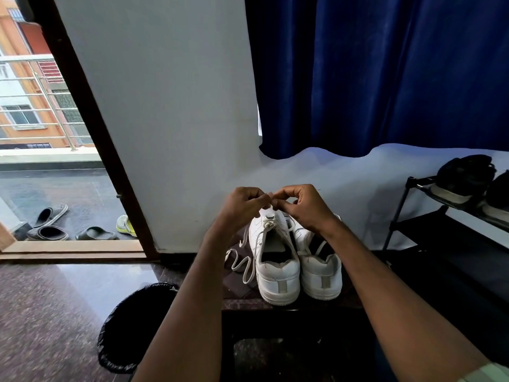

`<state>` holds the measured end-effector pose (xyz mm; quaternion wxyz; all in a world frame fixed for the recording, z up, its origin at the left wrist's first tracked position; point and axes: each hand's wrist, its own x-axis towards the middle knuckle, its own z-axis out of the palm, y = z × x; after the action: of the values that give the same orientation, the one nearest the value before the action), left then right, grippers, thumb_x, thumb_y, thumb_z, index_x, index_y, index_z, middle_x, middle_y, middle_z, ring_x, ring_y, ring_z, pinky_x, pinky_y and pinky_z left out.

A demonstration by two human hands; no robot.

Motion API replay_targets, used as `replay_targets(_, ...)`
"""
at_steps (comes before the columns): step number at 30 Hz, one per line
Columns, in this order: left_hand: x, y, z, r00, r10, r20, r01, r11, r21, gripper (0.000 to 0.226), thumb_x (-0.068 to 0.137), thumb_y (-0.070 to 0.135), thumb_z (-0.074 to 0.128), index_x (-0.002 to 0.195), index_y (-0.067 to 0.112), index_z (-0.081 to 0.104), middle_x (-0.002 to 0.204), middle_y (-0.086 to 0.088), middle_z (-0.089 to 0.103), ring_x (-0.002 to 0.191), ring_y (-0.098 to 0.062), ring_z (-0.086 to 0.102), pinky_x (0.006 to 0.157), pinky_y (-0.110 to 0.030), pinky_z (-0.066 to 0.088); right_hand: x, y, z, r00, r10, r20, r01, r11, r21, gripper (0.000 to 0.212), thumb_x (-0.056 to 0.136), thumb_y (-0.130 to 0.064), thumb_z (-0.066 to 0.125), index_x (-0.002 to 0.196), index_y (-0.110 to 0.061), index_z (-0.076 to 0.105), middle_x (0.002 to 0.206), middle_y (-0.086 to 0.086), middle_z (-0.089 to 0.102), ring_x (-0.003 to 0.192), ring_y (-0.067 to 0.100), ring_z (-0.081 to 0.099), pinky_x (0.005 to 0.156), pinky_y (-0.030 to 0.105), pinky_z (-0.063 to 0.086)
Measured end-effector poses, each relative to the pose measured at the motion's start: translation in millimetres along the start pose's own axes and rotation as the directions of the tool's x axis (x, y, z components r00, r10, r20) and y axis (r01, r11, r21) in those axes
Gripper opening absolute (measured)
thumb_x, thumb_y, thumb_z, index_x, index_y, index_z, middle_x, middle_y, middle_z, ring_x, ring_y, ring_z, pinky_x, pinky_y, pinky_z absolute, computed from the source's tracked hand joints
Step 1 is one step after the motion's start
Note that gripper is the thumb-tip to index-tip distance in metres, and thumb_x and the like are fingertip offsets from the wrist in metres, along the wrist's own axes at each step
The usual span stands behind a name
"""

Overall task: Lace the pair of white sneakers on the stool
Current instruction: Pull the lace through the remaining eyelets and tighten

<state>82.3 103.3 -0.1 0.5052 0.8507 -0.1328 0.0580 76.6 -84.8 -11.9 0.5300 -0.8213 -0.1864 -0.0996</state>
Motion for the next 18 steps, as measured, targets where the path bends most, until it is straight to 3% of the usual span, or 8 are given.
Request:
replay_targets(2,0,-1,1,1.000,0.025,-0.016,-0.025,0.999,0.020,0.030,0.097,0.036,0.067,0.075,0.017,0.074,0.063,0.007,0.068,0.057,-0.001,0.057,0.059,-0.021,0.046,1,0,-1,1.000,0.010,-0.013,-0.009,1.000,0.010,0.012,0.091,-0.025,0.079,0.093,-0.013,0.080,0.083,-0.001,0.078,0.065,-0.004,0.062,0.068,0.016,0.046)
replay_targets(4,-1,0,0,0.998,0.060,0.003,-0.060,0.998,0.011,0.027,0.097,0.033,0.068,0.074,0.020,0.075,0.072,-0.003,0.071,0.063,-0.006,0.059,0.065,-0.028,0.047,1,1,-2,0.999,0.008,-0.043,-0.008,1.000,0.013,0.014,0.091,-0.030,0.080,0.090,-0.016,0.079,0.084,-0.002,0.077,0.071,-0.001,0.064,0.072,0.020,0.048)
replay_targets(9,-8,12,-3,0.983,0.140,0.114,-0.122,0.980,-0.158,0.028,0.088,0.022,0.064,0.082,-0.002,0.075,0.072,-0.005,0.070,0.067,-0.012,0.059,0.062,-0.028,0.044,1,1,-5,0.979,-0.009,-0.202,0.007,1.000,-0.011,0.006,0.089,-0.022,0.081,0.088,-0.017,0.079,0.085,-0.005,0.074,0.083,0.008,0.065,0.077,0.023,0.049)
replay_targets(12,-10,15,-3,0.975,0.168,0.147,-0.136,0.969,-0.205,0.026,0.084,0.014,0.058,0.080,-0.006,0.074,0.068,-0.003,0.068,0.062,-0.013,0.058,0.057,-0.024,0.043,2,4,-6,0.970,0.012,-0.243,-0.018,1.000,-0.019,0.007,0.089,-0.023,0.081,0.090,-0.016,0.079,0.089,-0.005,0.074,0.088,0.015,0.066,0.082,0.028,0.054)
replay_targets(15,-8,12,-4,0.980,0.116,0.159,-0.103,0.991,-0.086,0.020,0.085,0.014,0.063,0.072,0.005,0.076,0.064,-0.005,0.067,0.058,-0.012,0.056,0.058,-0.026,0.045,2,4,-5,0.962,0.027,-0.272,-0.029,1.000,-0.006,0.006,0.089,-0.019,0.081,0.091,-0.014,0.079,0.089,-0.003,0.074,0.088,0.018,0.067,0.081,0.029,0.056)
replay_targets(18,-7,-2,-3,0.997,0.072,0.006,-0.072,0.968,0.239,0.016,0.081,0.020,0.070,0.071,0.030,0.078,0.066,0.013,0.070,0.063,-0.004,0.062,0.066,-0.026,0.050,2,0,-7,0.971,0.082,-0.225,-0.051,0.989,0.142,0.003,0.090,-0.010,0.077,0.088,-0.008,0.079,0.089,0.007,0.077,0.091,0.025,0.071,0.084,0.030,0.059)
